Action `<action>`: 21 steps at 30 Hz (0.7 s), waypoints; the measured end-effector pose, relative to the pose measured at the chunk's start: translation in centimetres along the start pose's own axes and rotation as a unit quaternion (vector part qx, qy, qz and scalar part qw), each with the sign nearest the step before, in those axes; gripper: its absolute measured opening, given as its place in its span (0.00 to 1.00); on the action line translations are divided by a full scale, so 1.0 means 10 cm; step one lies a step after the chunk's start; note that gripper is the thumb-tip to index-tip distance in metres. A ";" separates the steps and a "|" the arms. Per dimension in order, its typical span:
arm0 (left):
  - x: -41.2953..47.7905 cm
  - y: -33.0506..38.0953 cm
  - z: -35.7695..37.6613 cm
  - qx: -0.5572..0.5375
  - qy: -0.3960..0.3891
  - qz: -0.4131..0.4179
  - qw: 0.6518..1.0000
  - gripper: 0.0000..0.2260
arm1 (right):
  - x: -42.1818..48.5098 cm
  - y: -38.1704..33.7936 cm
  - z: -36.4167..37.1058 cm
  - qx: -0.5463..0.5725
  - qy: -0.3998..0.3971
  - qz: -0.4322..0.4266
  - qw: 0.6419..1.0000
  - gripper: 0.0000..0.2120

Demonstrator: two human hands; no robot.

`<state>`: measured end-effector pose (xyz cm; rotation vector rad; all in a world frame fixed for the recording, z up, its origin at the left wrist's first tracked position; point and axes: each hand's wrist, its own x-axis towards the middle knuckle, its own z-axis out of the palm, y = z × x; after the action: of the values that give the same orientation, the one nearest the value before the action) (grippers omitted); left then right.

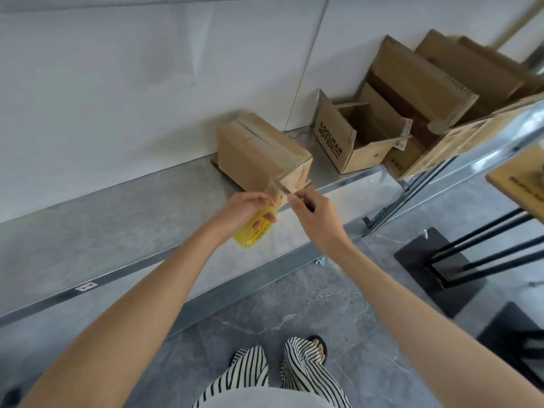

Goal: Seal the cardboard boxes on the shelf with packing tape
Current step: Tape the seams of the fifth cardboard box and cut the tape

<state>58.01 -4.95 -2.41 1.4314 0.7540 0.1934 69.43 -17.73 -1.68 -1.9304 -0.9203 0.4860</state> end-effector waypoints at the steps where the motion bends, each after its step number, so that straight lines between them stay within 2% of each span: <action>1: 0.00 -0.01 0.01 -0.004 -0.003 -0.002 1.000 0.08 | -0.05 0.06 0.02 -0.006 -0.008 0.020 1.000 0.10; 6: -0.04 -0.03 0.03 0.000 0.007 0.014 1.000 0.09 | -0.14 0.18 0.06 -0.056 -0.049 0.088 0.993 0.10; 21: -0.09 -0.08 -0.02 -0.010 0.018 0.013 1.000 0.08 | 0.00 0.06 0.22 -0.080 -0.048 0.082 0.992 0.17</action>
<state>56.96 -5.35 -2.88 1.4220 0.7603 0.2462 68.24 -16.71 -3.35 -2.1558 -0.8886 0.6209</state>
